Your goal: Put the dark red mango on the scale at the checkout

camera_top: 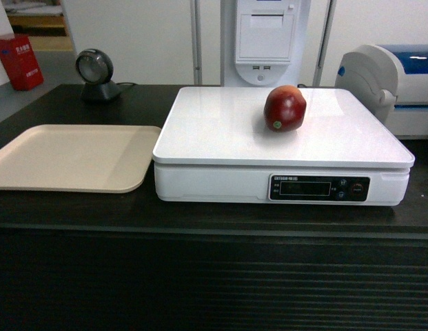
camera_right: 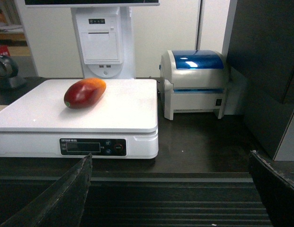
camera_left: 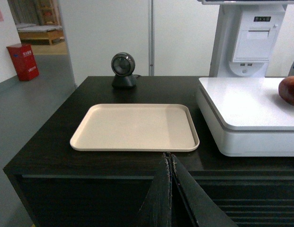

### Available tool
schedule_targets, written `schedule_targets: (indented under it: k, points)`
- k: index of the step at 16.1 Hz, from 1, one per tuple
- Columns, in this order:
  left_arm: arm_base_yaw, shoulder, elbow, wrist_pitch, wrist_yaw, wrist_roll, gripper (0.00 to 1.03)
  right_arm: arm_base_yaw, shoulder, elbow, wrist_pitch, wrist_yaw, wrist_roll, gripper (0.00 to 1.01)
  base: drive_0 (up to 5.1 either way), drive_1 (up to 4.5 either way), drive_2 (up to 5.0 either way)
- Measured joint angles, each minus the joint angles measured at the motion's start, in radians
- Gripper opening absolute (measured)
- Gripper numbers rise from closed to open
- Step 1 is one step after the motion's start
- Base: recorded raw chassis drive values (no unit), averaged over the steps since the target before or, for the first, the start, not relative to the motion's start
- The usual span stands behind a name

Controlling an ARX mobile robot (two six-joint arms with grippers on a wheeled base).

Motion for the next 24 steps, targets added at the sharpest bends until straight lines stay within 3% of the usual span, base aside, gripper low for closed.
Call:
schedule_targets:
  k: [2, 3, 11, 24]
  points:
    - [0.0, -0.001, -0.006, -0.009, 0.002, 0.0, 0.02, 0.0, 0.0, 0.0, -0.002, 0.0, 0.0, 0.98, 0.0, 0.0, 0.0]
    - [0.0, -0.001, -0.006, -0.007, 0.002, 0.0, 0.08, 0.0, 0.0, 0.0, -0.002, 0.0, 0.0, 0.98, 0.0, 0.0, 0.0]
    - [0.0, -0.001, -0.006, -0.007, 0.002, 0.0, 0.99, 0.0, 0.0, 0.0, -0.002, 0.0, 0.0, 0.98, 0.0, 0.0, 0.0]
    - [0.0, -0.001, -0.006, -0.007, 0.002, 0.001, 0.98, 0.0, 0.0, 0.0, -0.002, 0.0, 0.0, 0.98, 0.0, 0.0, 0.0]
